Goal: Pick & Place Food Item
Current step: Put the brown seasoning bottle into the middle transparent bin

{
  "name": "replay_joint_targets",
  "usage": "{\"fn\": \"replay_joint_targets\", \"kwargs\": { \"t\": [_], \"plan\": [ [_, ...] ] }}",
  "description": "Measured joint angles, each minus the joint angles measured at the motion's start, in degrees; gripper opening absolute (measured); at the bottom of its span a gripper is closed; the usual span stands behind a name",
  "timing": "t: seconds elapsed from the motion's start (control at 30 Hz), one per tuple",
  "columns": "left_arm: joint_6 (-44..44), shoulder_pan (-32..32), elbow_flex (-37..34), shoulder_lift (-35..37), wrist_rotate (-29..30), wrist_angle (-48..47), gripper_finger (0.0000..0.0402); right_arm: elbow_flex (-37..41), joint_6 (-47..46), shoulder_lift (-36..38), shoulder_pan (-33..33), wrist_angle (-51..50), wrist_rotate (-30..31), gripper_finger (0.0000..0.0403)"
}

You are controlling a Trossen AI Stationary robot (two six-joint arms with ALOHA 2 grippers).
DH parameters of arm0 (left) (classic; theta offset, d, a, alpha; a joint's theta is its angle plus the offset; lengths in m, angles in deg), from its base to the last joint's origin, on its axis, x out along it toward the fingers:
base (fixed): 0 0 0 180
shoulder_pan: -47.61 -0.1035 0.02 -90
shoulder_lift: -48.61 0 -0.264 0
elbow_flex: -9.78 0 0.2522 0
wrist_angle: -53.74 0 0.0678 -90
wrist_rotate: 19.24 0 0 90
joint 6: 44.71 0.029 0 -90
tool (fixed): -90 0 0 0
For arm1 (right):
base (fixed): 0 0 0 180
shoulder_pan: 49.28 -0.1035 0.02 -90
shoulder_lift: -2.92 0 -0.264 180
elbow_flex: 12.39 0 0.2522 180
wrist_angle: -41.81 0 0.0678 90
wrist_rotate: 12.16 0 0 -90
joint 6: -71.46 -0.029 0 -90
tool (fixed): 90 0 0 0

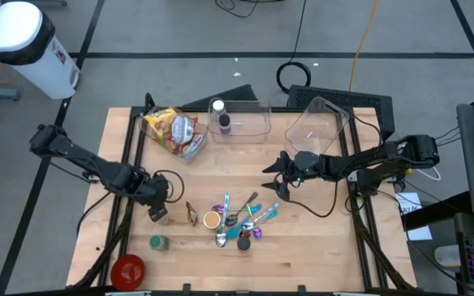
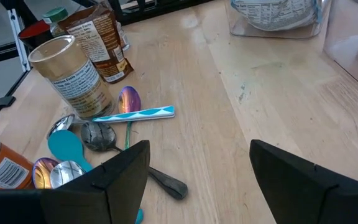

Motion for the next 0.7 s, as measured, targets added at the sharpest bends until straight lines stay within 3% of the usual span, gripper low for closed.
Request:
{"fn": "replay_joint_targets", "kwargs": {
  "t": [0.7],
  "plan": [
    [-9.6, 7.6, -0.2, 0.0, -0.3, 7.5, 0.025, 0.0, -1.3, 0.0, -0.9, 0.0, -0.1, 0.0267]
  ]
}}
